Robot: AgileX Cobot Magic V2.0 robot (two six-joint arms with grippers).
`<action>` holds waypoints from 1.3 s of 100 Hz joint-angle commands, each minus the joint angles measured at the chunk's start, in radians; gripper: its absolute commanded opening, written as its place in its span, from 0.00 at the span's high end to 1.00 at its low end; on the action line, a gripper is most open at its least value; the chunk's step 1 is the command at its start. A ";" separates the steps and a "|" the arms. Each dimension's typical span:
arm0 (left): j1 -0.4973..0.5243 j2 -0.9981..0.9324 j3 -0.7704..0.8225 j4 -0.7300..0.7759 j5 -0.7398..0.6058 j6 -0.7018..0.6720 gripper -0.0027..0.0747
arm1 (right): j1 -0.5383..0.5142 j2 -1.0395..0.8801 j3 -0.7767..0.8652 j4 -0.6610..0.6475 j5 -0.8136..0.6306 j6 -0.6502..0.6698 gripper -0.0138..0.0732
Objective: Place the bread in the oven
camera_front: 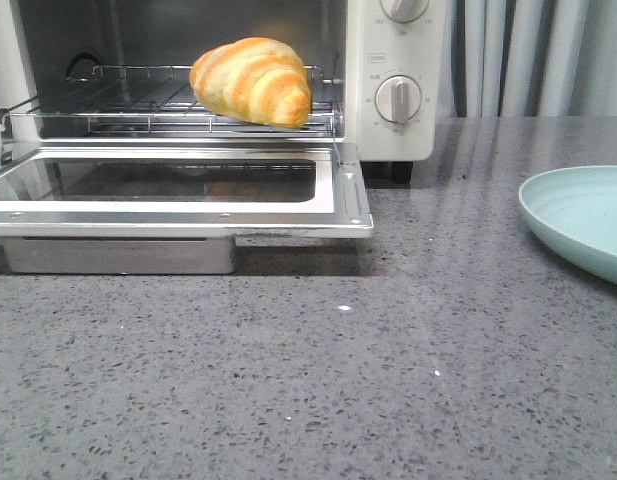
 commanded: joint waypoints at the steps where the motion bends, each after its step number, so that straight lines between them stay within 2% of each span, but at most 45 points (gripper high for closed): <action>1: 0.003 -0.032 0.022 -0.044 -0.069 -0.003 0.99 | -0.006 -0.019 0.008 0.002 -0.074 -0.003 0.90; 17: 0.003 -0.032 0.022 -0.090 -0.067 -0.032 0.99 | -0.006 -0.019 0.008 0.002 -0.074 -0.003 0.90; 41: 0.003 -0.032 0.023 -0.071 -0.070 -0.432 0.99 | -0.006 -0.019 0.008 0.002 -0.074 -0.003 0.90; 62: 0.003 -0.032 0.023 -0.040 -0.098 -0.583 0.99 | -0.006 -0.019 0.008 0.002 -0.074 -0.003 0.90; 81: 0.003 -0.032 0.023 -0.020 -0.118 -0.587 0.99 | -0.006 -0.019 0.008 0.002 -0.074 -0.003 0.90; 103: 0.003 -0.032 0.023 -0.003 -0.228 -0.553 0.99 | -0.006 -0.019 0.008 0.002 -0.074 -0.003 0.90; 130: 0.003 -0.032 0.023 -0.001 -0.230 -0.513 0.99 | -0.006 -0.019 0.008 0.002 -0.074 -0.003 0.90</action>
